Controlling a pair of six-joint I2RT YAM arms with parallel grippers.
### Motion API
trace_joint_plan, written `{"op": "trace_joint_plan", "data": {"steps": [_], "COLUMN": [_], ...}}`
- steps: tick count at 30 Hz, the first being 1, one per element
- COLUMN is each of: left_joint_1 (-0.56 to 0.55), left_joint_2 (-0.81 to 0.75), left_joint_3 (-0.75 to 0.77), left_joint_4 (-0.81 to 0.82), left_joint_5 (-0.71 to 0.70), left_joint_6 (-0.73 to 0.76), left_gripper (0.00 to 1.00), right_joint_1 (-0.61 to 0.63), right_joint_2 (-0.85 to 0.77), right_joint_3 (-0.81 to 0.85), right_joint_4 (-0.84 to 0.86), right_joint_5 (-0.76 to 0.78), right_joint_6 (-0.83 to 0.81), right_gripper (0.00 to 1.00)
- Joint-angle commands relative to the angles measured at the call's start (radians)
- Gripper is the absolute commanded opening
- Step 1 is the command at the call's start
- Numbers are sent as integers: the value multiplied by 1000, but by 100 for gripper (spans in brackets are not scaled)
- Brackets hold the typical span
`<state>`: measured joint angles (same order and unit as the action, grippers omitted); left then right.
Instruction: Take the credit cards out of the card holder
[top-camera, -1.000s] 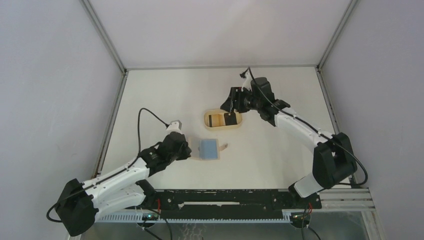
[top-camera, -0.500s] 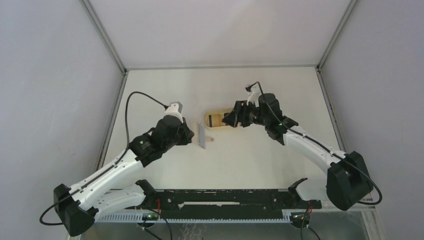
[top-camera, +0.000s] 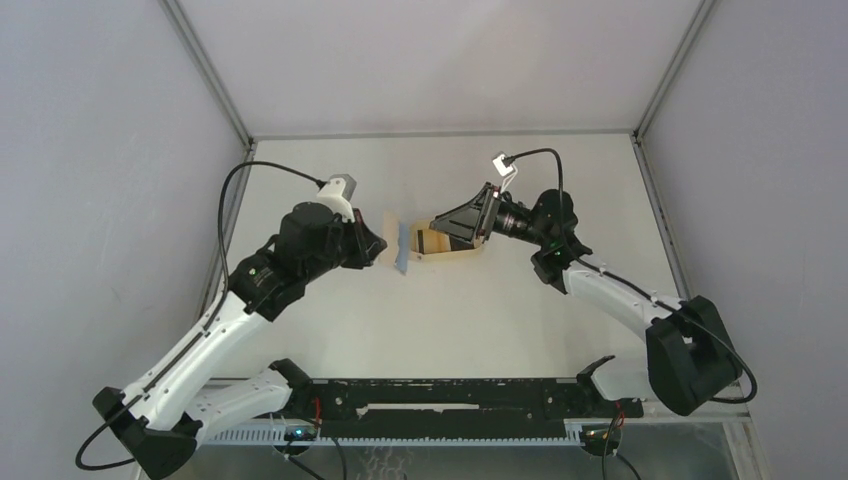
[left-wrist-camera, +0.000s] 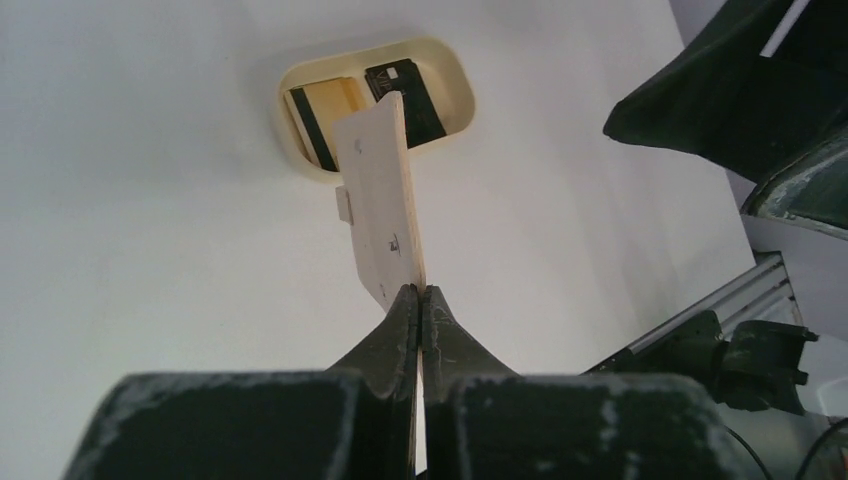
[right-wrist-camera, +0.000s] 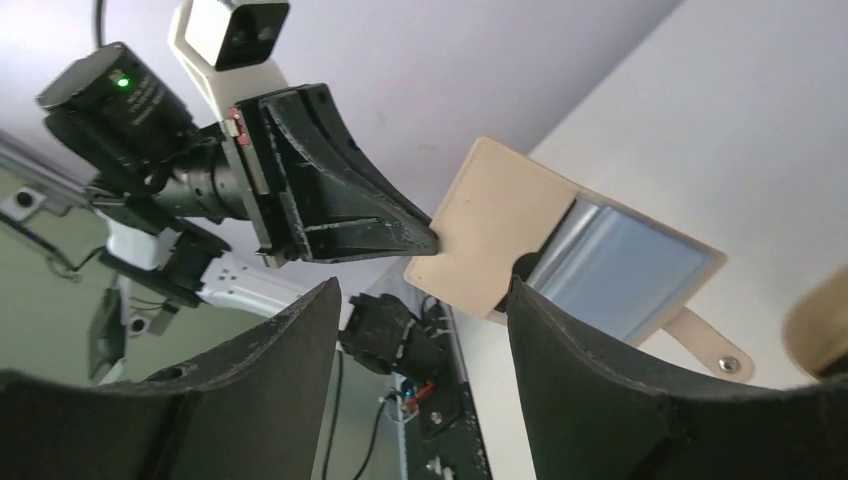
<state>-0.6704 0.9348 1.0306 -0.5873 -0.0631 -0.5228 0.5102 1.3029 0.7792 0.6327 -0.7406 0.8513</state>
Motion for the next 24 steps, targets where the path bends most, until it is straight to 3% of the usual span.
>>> {"op": "trace_joint_plan", "data": {"steps": [1, 12, 24], "left_joint_1": [20, 29, 28], "left_joint_2": [-30, -43, -55], "left_joint_3": [79, 95, 114], "left_joint_4": [59, 121, 131], "left_joint_5": [131, 205, 202], "left_joint_6": [29, -7, -6], "left_gripper": [0, 0, 0], "right_joint_1": [5, 29, 90], "right_joint_2": [57, 206, 271], "right_joint_3": [-19, -19, -20], "right_joint_4": [305, 604, 656], "right_joint_5": [-66, -100, -80], "right_joint_6": [177, 368, 383], "right_gripper": [70, 67, 63]}}
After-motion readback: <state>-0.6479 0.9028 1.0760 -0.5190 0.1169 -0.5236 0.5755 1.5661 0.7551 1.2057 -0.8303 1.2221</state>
